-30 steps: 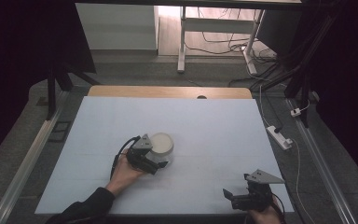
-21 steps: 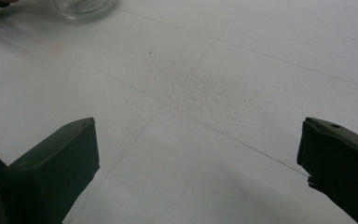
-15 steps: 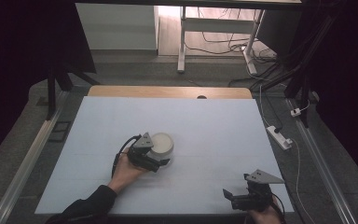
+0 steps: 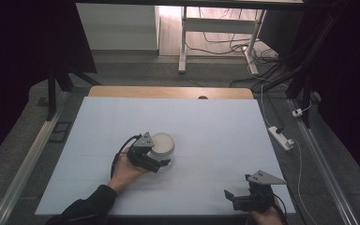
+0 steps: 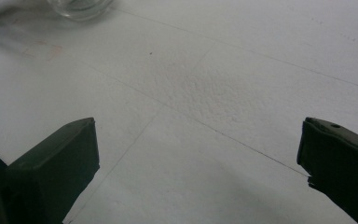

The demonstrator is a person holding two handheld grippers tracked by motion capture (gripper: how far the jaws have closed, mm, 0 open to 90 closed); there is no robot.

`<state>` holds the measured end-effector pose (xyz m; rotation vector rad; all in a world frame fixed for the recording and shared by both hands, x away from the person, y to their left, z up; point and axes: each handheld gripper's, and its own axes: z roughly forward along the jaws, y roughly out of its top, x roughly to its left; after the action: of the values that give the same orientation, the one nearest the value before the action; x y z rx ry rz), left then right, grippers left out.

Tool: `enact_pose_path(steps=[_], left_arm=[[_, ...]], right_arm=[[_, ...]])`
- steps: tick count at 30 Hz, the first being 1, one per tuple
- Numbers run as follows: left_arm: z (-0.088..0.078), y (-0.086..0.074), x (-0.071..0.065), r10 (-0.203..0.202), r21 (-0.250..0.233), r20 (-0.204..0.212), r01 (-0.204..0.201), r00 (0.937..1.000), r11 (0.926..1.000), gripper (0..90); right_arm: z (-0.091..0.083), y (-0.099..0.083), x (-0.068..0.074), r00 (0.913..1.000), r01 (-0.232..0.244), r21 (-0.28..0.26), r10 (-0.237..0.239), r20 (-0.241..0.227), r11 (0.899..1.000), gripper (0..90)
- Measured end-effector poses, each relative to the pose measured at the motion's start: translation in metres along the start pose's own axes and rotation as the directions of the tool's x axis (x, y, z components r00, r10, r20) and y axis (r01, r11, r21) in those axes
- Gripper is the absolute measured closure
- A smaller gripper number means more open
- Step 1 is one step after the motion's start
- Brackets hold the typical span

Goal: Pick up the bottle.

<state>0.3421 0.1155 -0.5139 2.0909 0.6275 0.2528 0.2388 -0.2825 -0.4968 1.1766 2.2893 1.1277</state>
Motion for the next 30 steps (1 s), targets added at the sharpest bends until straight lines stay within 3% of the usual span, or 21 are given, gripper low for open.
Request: enact_pose_path(steps=[12,30], left_arm=[[-0.017,0.016,-0.016,0.045,-0.015,0.034,-0.044,0.9984,0.9989,7.8],[-0.034,0.026,-0.045,0.071,-0.008,0.095,-0.071,0.9929,0.9974,7.8]], right_arm=[[0.000,0.000,0.000,1.0000,-0.001,0.000,0.001,0.001,1.000,0.0],[0.000,0.000,0.001,1.0000,0.007,0.000,-0.007,0.000,1.000,0.0]])
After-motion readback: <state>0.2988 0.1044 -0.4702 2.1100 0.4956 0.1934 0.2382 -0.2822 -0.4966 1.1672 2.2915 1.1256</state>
